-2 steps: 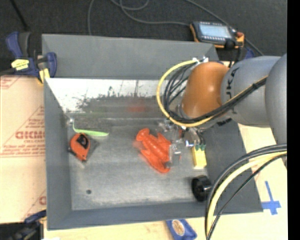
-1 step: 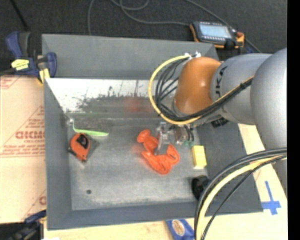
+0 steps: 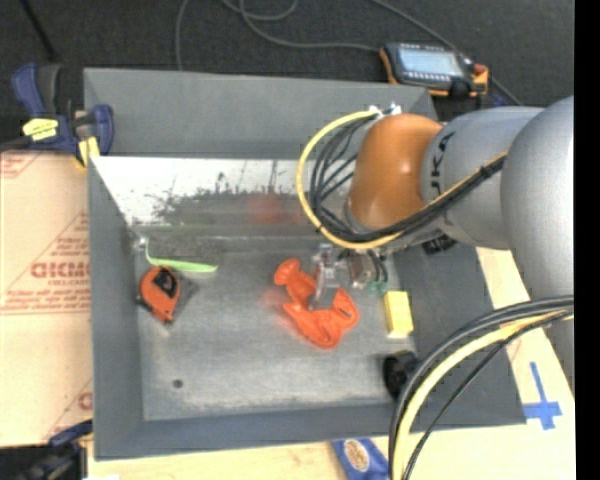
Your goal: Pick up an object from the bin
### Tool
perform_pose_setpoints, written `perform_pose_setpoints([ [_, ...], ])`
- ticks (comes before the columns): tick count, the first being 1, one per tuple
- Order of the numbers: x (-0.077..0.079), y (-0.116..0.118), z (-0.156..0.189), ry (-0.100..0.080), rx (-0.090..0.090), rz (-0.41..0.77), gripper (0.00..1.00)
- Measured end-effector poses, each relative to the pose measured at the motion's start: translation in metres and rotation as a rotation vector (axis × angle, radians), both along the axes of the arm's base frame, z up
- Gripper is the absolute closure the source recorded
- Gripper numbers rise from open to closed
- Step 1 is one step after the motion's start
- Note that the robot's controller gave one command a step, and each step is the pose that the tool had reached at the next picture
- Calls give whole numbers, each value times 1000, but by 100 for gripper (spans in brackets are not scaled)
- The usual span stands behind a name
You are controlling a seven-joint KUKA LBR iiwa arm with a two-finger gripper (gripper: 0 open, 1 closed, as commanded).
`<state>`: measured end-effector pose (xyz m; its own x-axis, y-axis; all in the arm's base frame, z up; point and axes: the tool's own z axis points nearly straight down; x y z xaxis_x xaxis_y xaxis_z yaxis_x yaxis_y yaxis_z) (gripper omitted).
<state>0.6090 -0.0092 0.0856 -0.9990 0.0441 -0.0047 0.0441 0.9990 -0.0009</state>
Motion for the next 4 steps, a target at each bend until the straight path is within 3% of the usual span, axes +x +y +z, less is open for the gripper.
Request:
perform_pose_setpoints([
  [1,6,4,-4,1,-1,52,100],
  [2,7,-6,33,5,2,54,100],
  [3,6,-9,57,-4,0,39,100],
  [4,-11,-6,87,12,0,49,100],
])
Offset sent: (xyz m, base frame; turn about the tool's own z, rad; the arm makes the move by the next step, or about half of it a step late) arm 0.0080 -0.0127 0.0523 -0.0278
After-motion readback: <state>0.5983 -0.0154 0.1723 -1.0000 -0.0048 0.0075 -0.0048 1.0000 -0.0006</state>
